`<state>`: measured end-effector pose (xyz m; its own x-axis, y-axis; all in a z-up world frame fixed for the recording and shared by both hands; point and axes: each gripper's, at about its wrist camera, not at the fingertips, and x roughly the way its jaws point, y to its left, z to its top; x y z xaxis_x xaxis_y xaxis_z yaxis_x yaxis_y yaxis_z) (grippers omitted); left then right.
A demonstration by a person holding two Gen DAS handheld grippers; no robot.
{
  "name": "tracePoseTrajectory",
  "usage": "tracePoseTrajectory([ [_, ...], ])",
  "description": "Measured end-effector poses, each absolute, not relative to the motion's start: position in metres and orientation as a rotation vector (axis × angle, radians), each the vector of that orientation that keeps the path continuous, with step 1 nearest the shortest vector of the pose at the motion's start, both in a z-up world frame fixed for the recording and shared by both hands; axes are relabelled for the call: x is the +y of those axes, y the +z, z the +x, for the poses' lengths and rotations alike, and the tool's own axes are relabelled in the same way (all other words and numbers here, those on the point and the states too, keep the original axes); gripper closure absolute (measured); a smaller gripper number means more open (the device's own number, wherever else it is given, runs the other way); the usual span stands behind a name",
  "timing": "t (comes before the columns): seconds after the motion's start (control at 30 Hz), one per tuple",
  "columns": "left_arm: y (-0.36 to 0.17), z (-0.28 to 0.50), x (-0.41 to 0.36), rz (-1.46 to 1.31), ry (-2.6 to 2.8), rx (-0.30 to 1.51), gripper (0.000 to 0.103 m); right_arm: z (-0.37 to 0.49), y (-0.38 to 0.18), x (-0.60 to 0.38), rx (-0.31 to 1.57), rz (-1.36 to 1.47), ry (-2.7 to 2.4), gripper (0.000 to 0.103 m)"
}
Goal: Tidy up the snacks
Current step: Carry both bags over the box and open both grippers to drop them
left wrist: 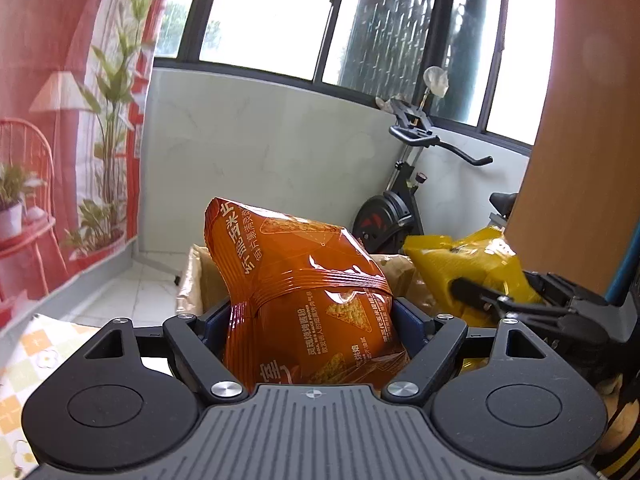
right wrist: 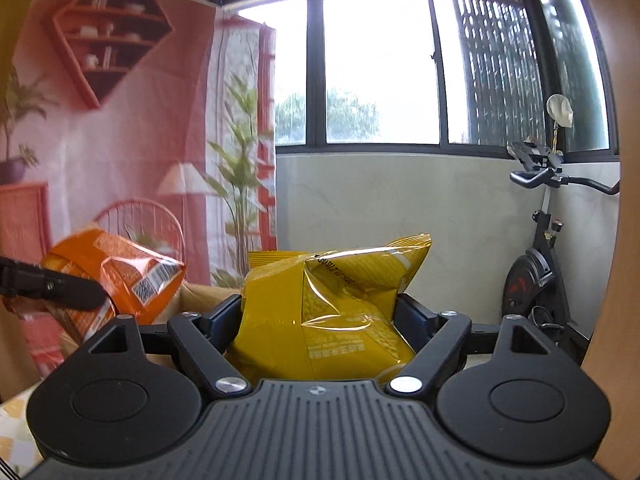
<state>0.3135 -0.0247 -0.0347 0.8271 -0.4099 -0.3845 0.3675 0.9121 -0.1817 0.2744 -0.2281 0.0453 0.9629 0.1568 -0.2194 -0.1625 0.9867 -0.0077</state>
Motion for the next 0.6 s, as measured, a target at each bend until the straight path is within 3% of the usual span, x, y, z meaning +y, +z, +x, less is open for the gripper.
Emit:
tracePoseTrajectory([
  [0.33,-0.045,0.345,-0.049,0.031,-0.347,0.456,0.019,0.329,0.018,-0.215,0.341,-0.164,0.095,0.021],
  [0.6,-0.044,0.352,-0.046,0.024,-0.325,0.491,0.012,0.339,0.006,-0.200,0.409,-0.259,0.091,0.014],
])
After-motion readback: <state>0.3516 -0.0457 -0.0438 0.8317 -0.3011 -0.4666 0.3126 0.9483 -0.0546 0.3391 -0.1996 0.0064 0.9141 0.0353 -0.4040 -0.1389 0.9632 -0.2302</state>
